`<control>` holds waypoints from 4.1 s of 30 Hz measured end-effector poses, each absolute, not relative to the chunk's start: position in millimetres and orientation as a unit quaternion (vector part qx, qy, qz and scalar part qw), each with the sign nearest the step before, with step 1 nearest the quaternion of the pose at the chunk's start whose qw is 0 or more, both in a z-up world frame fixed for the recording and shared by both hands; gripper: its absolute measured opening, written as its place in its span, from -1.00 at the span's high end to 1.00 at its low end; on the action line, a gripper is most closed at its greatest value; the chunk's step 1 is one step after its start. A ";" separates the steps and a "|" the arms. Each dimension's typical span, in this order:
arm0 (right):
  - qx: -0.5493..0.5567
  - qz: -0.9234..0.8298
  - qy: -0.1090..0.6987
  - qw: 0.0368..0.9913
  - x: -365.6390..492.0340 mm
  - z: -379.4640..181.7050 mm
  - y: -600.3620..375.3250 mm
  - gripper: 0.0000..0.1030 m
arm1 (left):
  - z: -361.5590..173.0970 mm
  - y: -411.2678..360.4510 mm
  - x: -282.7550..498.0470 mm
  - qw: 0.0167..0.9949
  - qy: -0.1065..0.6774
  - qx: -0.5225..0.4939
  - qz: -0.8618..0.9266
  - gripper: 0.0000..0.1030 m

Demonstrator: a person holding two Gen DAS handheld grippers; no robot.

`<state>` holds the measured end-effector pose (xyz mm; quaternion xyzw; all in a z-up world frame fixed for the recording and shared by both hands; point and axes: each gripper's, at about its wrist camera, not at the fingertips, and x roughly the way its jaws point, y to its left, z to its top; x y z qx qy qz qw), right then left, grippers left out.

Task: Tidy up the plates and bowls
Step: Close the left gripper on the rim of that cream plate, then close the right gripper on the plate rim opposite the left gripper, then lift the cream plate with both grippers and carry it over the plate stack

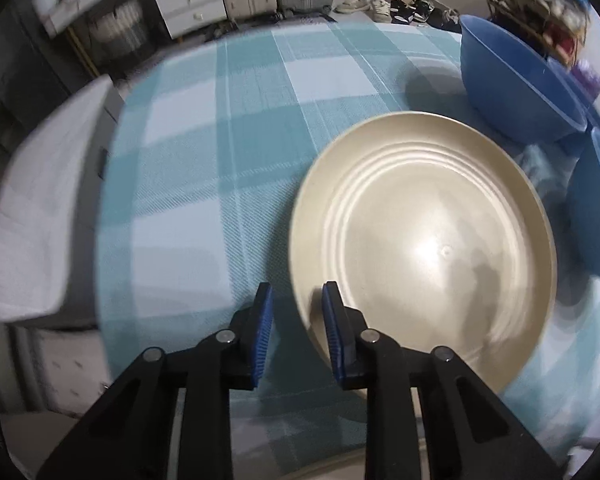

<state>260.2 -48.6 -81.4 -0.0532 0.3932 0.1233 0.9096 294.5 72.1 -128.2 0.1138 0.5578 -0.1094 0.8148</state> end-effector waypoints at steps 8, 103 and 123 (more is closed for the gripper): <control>-0.052 0.129 0.395 0.908 259.3 -83.1 -49.3 -0.97 | -127.2 78.8 293.4 0.813 0.559 0.116 -0.113 0.55; 0.036 0.162 0.564 0.809 315.3 -188.8 -37.1 0.45 | -135.4 154.5 299.7 0.812 0.575 0.045 -0.088 0.25; 0.055 0.146 0.562 0.813 323.8 -188.7 -50.0 0.69 | -138.1 159.2 305.5 0.803 0.584 -0.009 -0.117 0.66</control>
